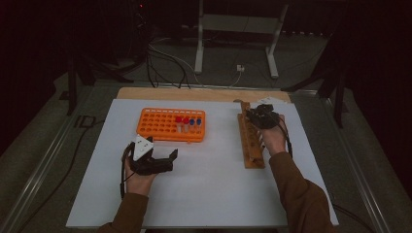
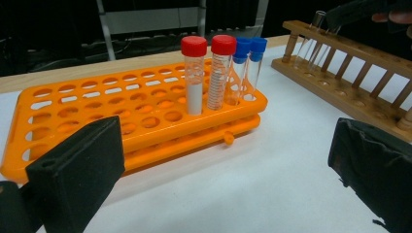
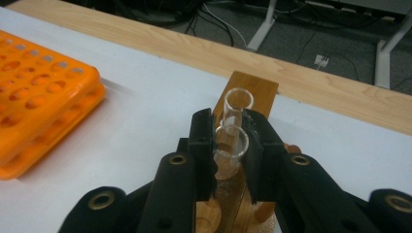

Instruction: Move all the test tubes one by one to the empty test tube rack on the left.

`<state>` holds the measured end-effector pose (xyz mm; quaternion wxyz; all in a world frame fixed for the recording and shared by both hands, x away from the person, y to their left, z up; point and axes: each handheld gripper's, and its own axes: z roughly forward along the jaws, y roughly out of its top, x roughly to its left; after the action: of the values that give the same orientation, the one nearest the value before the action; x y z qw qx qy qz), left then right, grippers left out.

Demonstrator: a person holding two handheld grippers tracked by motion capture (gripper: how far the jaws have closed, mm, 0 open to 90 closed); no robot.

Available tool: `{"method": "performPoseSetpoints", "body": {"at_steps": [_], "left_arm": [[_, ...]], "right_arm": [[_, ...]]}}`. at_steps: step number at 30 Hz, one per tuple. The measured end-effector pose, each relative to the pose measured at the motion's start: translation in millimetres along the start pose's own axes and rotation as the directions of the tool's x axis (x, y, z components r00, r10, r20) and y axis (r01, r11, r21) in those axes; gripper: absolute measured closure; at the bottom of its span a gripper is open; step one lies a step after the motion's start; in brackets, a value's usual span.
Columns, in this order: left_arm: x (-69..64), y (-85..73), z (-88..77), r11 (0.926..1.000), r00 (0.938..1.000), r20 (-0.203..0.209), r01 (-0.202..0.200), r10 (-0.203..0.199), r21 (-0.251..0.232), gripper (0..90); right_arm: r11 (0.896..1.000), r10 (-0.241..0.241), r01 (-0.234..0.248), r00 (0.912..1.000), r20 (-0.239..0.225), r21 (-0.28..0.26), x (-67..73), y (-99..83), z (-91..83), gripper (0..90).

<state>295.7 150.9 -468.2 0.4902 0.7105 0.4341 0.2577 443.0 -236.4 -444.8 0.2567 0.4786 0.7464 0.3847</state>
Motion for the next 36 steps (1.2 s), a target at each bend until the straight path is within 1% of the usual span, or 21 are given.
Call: {"method": "performPoseSetpoints", "body": {"at_steps": [5, 11, 15, 20, 21, 25, 28, 30, 34, 35, 36], "left_arm": [[-0.2, 0.0, 0.1, 1.0, 1.0, 0.0, -0.001, 0.001, 0.0, 0.6], [-0.3, 0.0, 0.1, 1.0, 1.0, -0.001, -0.001, 0.001, 0.001, 0.6], [-0.9, 0.6, 0.1, 1.0, 0.9999, 0.009, 0.009, -0.009, -0.003, 0.6], [-1.7, 0.7, 0.5, 1.0, 0.9999, 0.01, 0.009, -0.009, -0.005, 0.6], [-1.5, 0.8, 0.4, 1.0, 0.9999, 0.009, 0.008, -0.008, -0.005, 0.6], [-1.3, 0.8, 0.1, 1.0, 0.9999, 0.008, 0.008, -0.008, -0.004, 0.6], [-2.3, 1.3, 0.5, 0.9999, 0.9999, 0.01, 0.008, -0.008, -0.006, 0.6], [-3.5, 1.7, 1.1, 0.9999, 0.9998, 0.015, 0.012, -0.012, -0.009, 0.6], [-7.7, 2.7, 2.6, 1.0, 0.9997, 0.026, 0.004, -0.004, -0.008, 0.6], [-8.7, 2.9, 3.0, 1.0, 0.9996, 0.027, 0.001, -0.001, -0.008, 0.6], [-9.7, 3.0, 3.3, 1.0, 0.9996, 0.028, 0.001, -0.001, -0.007, 0.6]], "right_arm": [[1.0, -0.008, 0.008, 1.0, 0.004, -0.022, 1.1, 3.5, -8.9, 76.6], [0.997, -0.023, 0.024, 0.9997, 0.012, -0.072, 0.8, 12.2, -24.8, 76.6], [0.995, -0.042, 0.043, 0.999, 0.013, -0.094, 2.8, 18.1, -34.8, 76.6], [0.991, -0.054, 0.053, 0.9986, 0.002, -0.124, 6.9, 23.9, -45.5, 76.6], [0.99, -0.051, 0.049, 0.9987, -0.006, -0.132, 8.5, 25.1, -47.9, 76.6], [0.988, -0.068, 0.063, 0.9972, -0.03, -0.143, 15.6, 26.3, -53.4, 76.6], [0.988, -0.072, 0.062, 0.9954, -0.064, -0.139, 21.2, 25.0, -55.3, 76.6], [0.99, -0.076, 0.063, 0.9919, -0.101, -0.127, 26.2, 23.0, -55.3, 76.5], [0.992, -0.082, 0.066, 0.9852, -0.15, -0.112, 37.5, 17.6, -53.8, 76.6], [0.991, -0.092, 0.075, 0.982, -0.165, -0.108, 41.5, 15.8, -52.9, 76.5], [0.991, -0.098, 0.081, 0.9805, -0.17, -0.105, 44.8, 14.4, -52.5, 76.5]]}}
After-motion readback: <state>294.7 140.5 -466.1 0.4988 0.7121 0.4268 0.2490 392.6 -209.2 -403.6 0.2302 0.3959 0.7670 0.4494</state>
